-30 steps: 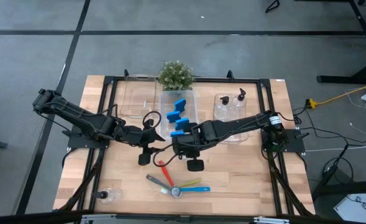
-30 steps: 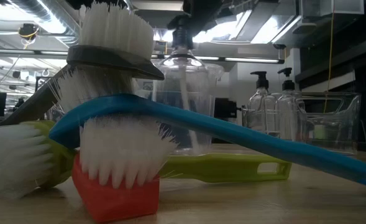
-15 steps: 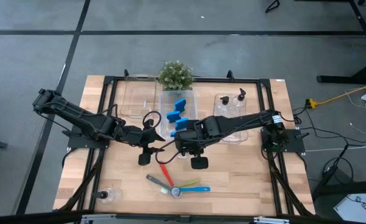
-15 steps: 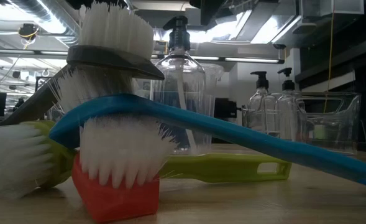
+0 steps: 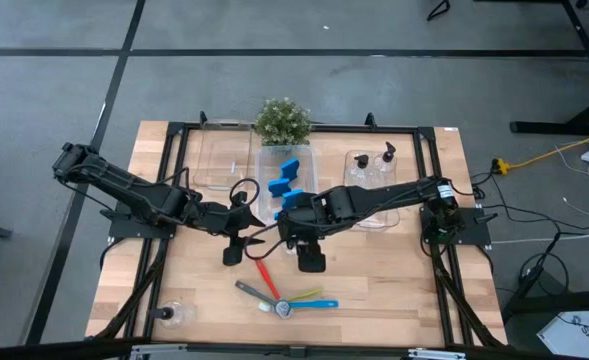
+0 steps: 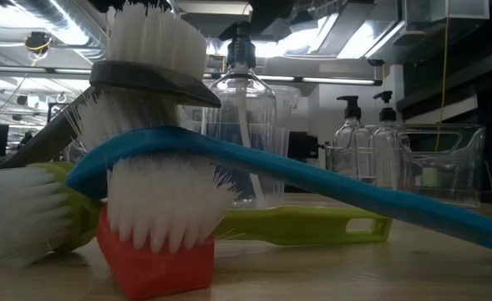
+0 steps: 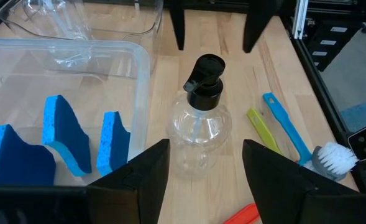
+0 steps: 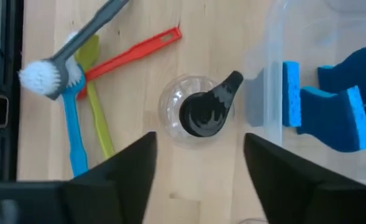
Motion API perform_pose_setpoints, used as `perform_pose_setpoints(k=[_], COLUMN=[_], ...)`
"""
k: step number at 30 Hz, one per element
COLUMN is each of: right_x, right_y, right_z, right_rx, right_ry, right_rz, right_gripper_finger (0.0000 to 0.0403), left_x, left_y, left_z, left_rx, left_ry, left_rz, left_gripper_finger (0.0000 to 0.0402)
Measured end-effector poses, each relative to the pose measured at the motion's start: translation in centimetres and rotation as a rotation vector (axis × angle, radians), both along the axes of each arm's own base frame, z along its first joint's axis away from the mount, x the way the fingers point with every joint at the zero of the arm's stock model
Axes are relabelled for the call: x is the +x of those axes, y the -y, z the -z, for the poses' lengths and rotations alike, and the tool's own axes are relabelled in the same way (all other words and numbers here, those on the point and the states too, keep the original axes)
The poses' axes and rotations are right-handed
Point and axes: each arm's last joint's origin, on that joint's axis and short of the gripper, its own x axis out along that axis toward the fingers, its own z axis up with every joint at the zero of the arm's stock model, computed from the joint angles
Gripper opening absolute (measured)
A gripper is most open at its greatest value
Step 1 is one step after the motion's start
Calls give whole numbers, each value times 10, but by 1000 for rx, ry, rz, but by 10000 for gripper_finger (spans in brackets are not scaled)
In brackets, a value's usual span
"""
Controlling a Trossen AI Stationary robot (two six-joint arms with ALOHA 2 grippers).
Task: Pick & Place Kitchen Sink Supplies
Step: Put the transparent bottle into the right transparent bin
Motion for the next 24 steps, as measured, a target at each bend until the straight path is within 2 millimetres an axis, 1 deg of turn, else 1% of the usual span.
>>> perform_pose_setpoints(k=[3, 5, 7, 10, 13, 17, 24], right_x=[2, 5, 7, 10, 11, 12, 12], right_y=[0, -1, -2, -2, -1, -1, -1], right_z=[1, 5, 10, 16, 18, 18, 18], right_rx=[18, 32, 39, 43, 15, 2, 4], right_ry=[16, 31, 29, 47, 57, 64, 66], right_rz=[31, 51, 67, 82, 100, 113, 130], right_gripper_finger=[285, 301, 311, 314, 309, 294, 244], left_x=[0, 0, 0, 0, 0, 0, 0], left_y=[0, 0, 0, 0, 0, 0, 0], left_z=[0, 0, 0, 0, 0, 0, 0], left_rx=[0, 0, -1, -1, -1, -7, -7], left_ry=[0, 0, 0, 0, 0, 0, 0], left_rz=[0, 0, 0, 0, 0, -3, -4], left_gripper_finger=[194, 194, 196, 195, 194, 196, 194])
